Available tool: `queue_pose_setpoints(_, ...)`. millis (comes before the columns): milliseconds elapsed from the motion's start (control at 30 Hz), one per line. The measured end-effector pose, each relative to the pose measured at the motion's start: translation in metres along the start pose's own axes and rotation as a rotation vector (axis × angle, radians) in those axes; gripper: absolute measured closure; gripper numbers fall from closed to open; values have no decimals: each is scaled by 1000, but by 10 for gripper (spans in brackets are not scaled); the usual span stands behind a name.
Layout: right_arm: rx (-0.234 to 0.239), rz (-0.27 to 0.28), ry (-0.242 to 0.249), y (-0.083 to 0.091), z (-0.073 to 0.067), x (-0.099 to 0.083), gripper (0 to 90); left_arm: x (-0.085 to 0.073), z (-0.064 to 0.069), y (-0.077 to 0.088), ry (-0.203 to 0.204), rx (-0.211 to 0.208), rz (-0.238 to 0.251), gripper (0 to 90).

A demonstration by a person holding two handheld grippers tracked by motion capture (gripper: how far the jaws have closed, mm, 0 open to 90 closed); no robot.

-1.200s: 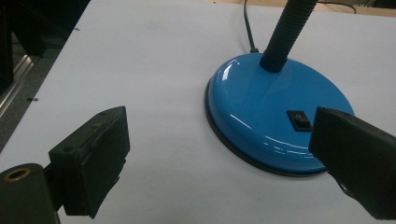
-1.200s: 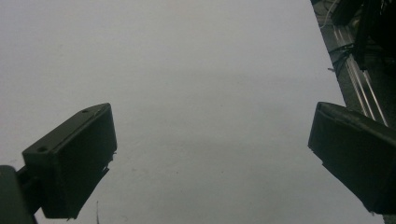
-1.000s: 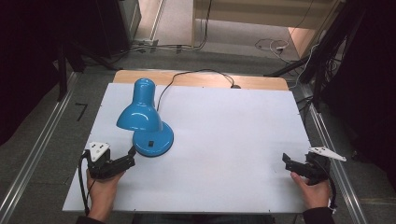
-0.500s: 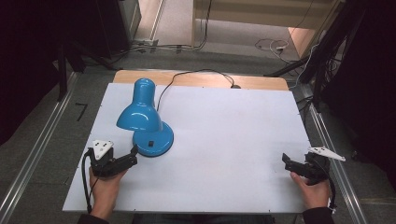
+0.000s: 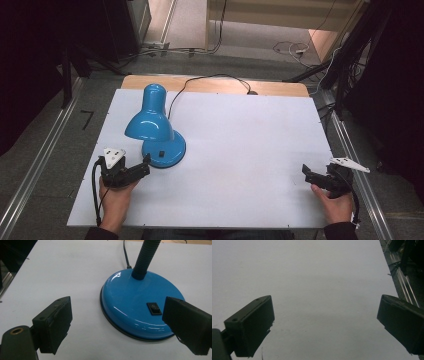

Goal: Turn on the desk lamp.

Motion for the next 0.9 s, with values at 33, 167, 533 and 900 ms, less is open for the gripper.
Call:
queue_pose_setpoints(33,1,1,0,0,0,0,0,0,0,0,-2,0,-3,97)
queue_pose_setpoints(167,1,0,-3,0,0,0,0,0,1,-2,-7,0,-3,98)
queue_pose_setpoints(533,-2,-1,-3,0,1,0,0,2,8,-8,-41,1,6,205)
queue_pose_setpoints(900,-8,-5,-6,0,2,-1,0,4,25,-17,-90,-39,22,482)
Point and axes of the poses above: each handheld gripper's, and its own axes: y roughly backward along the jaws, x roughly out of its top, z roughly to its right, the point moved 10 cm from there along -y, roughly forward along the jaws, and after that the axes turned 4 degrees about z, right-handed, at the moved point
